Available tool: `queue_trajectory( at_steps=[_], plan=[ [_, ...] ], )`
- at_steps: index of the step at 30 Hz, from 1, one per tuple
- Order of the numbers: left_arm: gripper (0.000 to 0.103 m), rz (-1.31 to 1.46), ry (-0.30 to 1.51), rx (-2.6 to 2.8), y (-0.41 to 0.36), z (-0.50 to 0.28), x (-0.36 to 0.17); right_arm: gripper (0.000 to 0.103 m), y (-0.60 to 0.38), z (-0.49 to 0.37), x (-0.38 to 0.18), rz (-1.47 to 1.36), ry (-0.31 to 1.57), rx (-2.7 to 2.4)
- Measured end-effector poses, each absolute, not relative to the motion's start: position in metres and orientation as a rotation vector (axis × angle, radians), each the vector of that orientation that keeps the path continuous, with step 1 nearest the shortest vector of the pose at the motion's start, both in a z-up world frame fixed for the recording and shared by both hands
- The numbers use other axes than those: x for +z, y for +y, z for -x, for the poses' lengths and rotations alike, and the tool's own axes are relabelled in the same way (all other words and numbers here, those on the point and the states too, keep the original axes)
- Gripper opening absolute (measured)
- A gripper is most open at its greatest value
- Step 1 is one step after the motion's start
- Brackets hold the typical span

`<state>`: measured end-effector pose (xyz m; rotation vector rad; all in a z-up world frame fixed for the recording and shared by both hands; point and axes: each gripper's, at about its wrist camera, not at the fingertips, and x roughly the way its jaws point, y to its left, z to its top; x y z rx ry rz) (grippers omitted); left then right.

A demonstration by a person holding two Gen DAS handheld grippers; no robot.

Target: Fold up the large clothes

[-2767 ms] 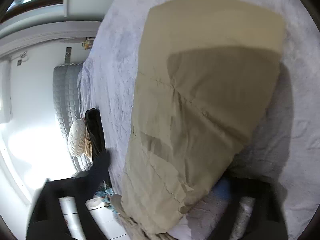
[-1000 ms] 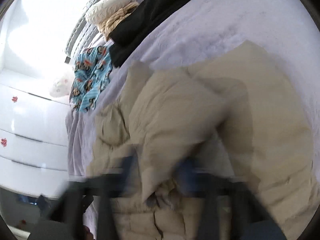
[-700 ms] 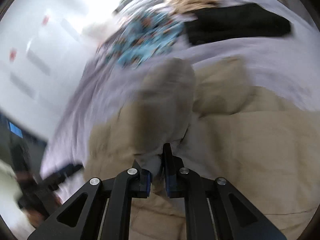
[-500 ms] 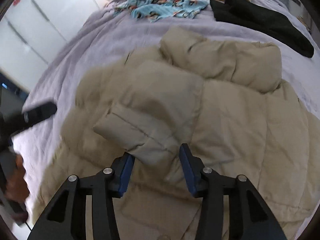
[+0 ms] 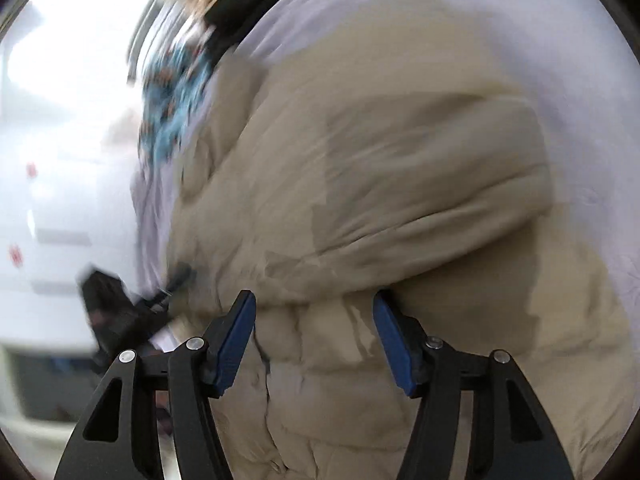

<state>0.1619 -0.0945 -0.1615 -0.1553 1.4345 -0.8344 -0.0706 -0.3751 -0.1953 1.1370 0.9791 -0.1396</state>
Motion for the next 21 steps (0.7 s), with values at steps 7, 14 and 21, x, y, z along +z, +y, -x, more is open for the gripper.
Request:
queue_trajectory(
  at_steps=[7,14,21],
  plan=[
    [0.008,0.172,1.235,-0.808,-0.076,-0.158,-0.102,0.065,-0.418,0.063,-0.195,-1.262,0.812,-0.150],
    [0.008,0.077,1.363,-0.755,-0.075,-0.149,-0.158,0.062,-0.449,0.082,-0.214,-1.347,0.725,-0.223],
    [0.008,0.085,1.375,-0.739,-0.074,-0.151,-0.171,0.071,-0.436,0.108,-0.183,-1.360,0.769,0.013]
  ],
)
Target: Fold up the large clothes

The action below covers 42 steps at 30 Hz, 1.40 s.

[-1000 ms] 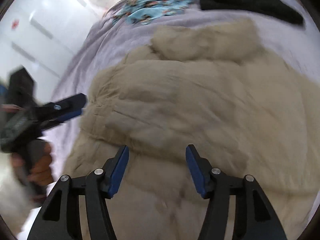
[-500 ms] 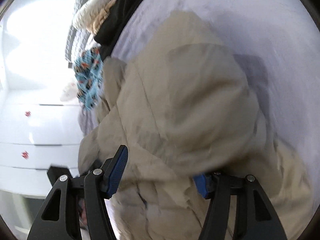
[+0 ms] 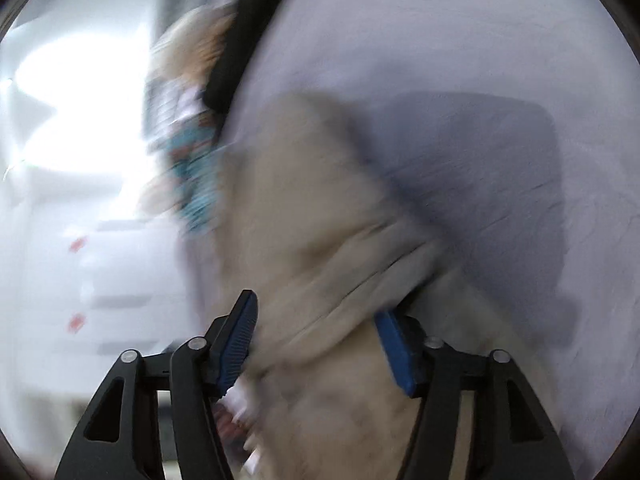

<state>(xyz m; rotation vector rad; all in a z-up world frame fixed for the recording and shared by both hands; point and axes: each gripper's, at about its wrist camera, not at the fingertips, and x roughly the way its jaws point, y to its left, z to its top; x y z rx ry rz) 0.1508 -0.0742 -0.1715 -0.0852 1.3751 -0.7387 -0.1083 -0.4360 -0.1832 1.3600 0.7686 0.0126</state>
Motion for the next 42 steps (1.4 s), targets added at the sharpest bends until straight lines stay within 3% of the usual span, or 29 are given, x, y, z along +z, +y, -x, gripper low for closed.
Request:
queue_trajectory(
  at_steps=[5,11,13,14,16,20,24,31,35,38,42],
  plan=[
    [0.008,0.072,1.376,-0.738,-0.076,-0.152,-0.178,0.074,-0.473,0.101,-0.151,-1.273,0.664,-0.023],
    [0.008,0.058,1.370,-0.740,-0.074,-0.152,-0.178,0.072,-0.516,0.044,-0.215,-1.419,0.752,-0.127],
    [0.008,0.047,1.371,-0.731,-0.075,-0.154,-0.178,0.047,-0.511,0.022,-0.220,-1.449,0.745,-0.058],
    [0.008,0.043,1.373,-0.725,-0.076,-0.155,-0.178,0.021,-0.502,0.018,-0.218,-1.410,0.763,-0.048],
    [0.008,0.043,1.372,-0.722,-0.080,-0.156,-0.179,0.014,-0.491,-0.003,-0.202,-1.201,0.849,-0.119],
    [0.009,0.051,1.358,-0.740,-0.098,-0.157,-0.181,0.013,-0.494,-0.014,-0.213,-0.983,0.981,-0.259],
    [0.009,0.058,1.344,-0.726,-0.100,-0.154,-0.180,0.013,-0.506,0.005,-0.222,-0.979,0.965,-0.299],
    [0.009,0.029,1.325,-0.717,-0.097,-0.147,-0.175,0.017,-0.461,0.025,-0.150,-0.704,0.883,-0.441],
    [0.009,0.017,1.322,-0.706,-0.097,-0.144,-0.174,0.017,-0.429,0.034,-0.162,-0.698,0.981,-0.326],
    [0.027,-0.056,1.306,-0.685,-0.083,-0.144,-0.164,0.015,-0.420,0.035,-0.201,-0.673,1.074,-0.362],
    [0.028,-0.132,1.260,-0.590,-0.048,-0.151,-0.142,0.015,-0.426,0.037,-0.202,-0.692,1.046,-0.374]
  ],
)
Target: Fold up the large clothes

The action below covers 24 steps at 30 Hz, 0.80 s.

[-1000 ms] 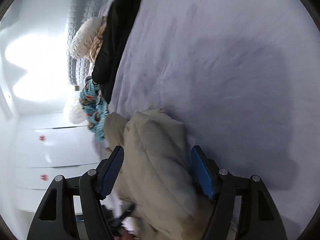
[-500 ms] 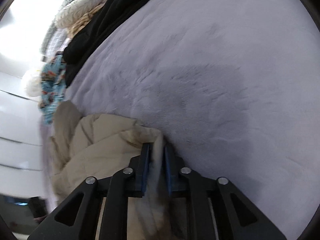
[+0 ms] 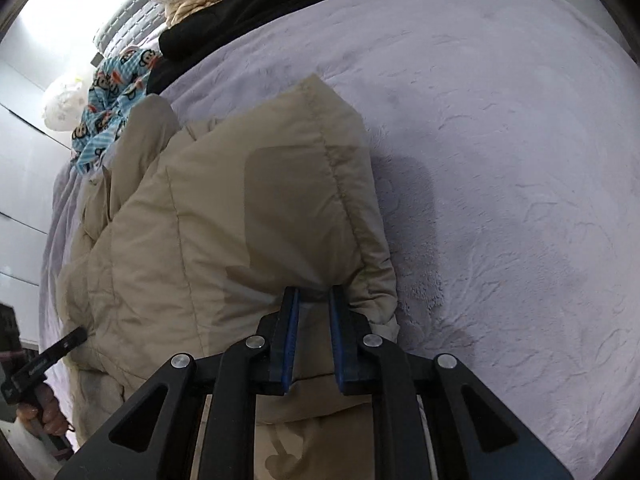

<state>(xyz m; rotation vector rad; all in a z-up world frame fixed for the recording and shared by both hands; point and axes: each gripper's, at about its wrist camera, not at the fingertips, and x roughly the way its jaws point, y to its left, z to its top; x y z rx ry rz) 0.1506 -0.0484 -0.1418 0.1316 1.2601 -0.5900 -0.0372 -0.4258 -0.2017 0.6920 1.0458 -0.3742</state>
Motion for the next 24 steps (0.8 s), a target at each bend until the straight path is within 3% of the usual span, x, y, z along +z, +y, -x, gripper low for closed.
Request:
queue_trajectory(
  at_steps=[7,11,16,24],
  plan=[
    [0.028,-0.055,1.191,-0.679,-0.050,-0.154,-0.103,0.016,-0.418,0.038,-0.177,-0.621,1.026,-0.366],
    [0.028,-0.138,1.219,-0.719,-0.089,-0.144,-0.133,0.016,-0.402,0.039,-0.164,-0.579,1.026,-0.304],
    [0.027,-0.146,1.248,-0.704,-0.091,-0.140,-0.176,0.015,-0.408,0.042,-0.194,-0.539,1.090,-0.333],
    [0.027,-0.183,1.246,-0.633,-0.085,-0.138,-0.160,0.014,-0.420,0.051,-0.189,-0.562,1.067,-0.382]
  ],
)
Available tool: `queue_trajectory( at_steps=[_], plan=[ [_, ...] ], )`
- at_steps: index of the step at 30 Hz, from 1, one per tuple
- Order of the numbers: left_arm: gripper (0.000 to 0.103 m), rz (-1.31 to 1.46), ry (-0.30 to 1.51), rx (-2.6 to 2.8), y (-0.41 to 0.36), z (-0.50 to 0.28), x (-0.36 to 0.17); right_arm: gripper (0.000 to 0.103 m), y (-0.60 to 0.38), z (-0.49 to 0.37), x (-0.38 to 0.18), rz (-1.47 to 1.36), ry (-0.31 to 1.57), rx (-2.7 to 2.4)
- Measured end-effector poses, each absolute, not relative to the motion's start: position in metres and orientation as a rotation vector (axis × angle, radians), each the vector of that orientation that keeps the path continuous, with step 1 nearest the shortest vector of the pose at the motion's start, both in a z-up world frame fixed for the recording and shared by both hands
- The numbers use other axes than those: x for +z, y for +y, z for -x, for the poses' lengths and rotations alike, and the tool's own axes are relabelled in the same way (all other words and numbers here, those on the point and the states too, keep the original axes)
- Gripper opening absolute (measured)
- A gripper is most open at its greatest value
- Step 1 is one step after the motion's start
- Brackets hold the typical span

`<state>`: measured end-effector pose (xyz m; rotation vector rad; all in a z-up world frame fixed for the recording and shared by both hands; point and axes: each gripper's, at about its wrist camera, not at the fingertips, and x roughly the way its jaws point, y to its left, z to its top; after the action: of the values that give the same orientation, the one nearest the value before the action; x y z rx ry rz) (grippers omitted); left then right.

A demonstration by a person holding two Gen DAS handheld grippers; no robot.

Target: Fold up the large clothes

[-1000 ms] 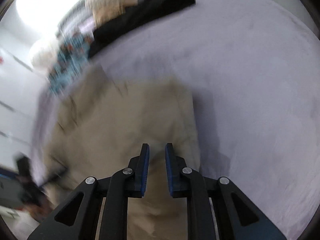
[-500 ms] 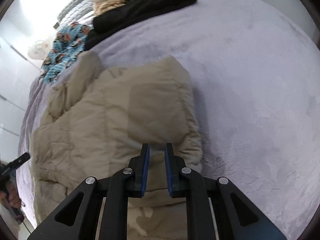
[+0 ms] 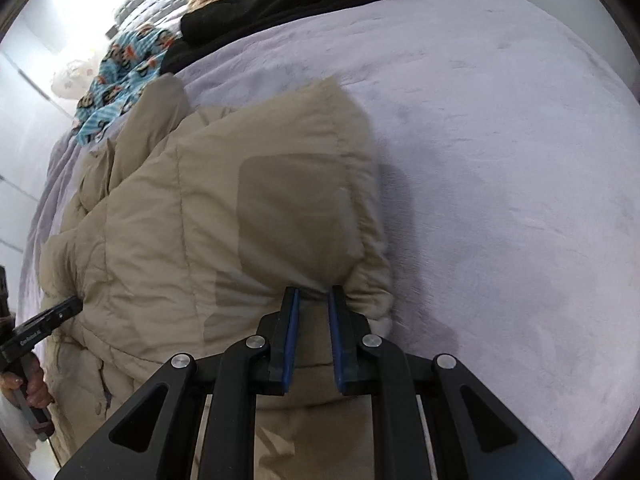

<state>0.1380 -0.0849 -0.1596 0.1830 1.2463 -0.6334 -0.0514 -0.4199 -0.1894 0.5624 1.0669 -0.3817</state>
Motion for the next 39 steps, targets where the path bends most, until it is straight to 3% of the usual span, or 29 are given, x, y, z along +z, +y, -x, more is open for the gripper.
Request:
queue_trajectory(
  at_steps=[8,16,19,22,26,29,31,33,39],
  plan=[
    [0.028,-0.243,1.231,-0.489,-0.069,-0.118,-0.129,0.019,-0.438,0.099,-0.170,-0.785,1.015,-0.445],
    [0.029,-0.274,1.233,-0.451,-0.068,-0.074,-0.116,0.020,-0.408,0.124,-0.166,-0.823,1.058,-0.366],
    [0.103,-0.267,1.226,-0.416,-0.065,-0.057,-0.111,0.020,-0.400,0.131,-0.166,-0.829,1.084,-0.337],
    [0.103,-0.256,1.204,-0.393,-0.062,-0.038,-0.103,0.021,-0.393,0.138,-0.167,-0.829,1.108,-0.307],
    [0.103,-0.236,1.256,-0.347,-0.055,-0.017,-0.103,0.043,-0.385,0.146,-0.170,-0.829,1.149,-0.281],
    [0.103,-0.236,1.282,-0.312,-0.047,-0.004,-0.101,0.045,-0.375,0.154,-0.168,-0.830,1.178,-0.263],
    [0.103,-0.235,1.307,-0.296,-0.041,0.005,-0.099,0.059,-0.369,0.159,-0.166,-0.844,1.189,-0.249],
    [0.103,-0.230,1.326,-0.286,-0.031,0.013,-0.098,0.081,-0.363,0.163,-0.164,-0.849,1.189,-0.241],
    [0.103,-0.222,1.370,-0.283,-0.004,0.028,-0.102,0.082,-0.339,0.174,-0.156,-0.870,1.194,-0.235]
  ],
)
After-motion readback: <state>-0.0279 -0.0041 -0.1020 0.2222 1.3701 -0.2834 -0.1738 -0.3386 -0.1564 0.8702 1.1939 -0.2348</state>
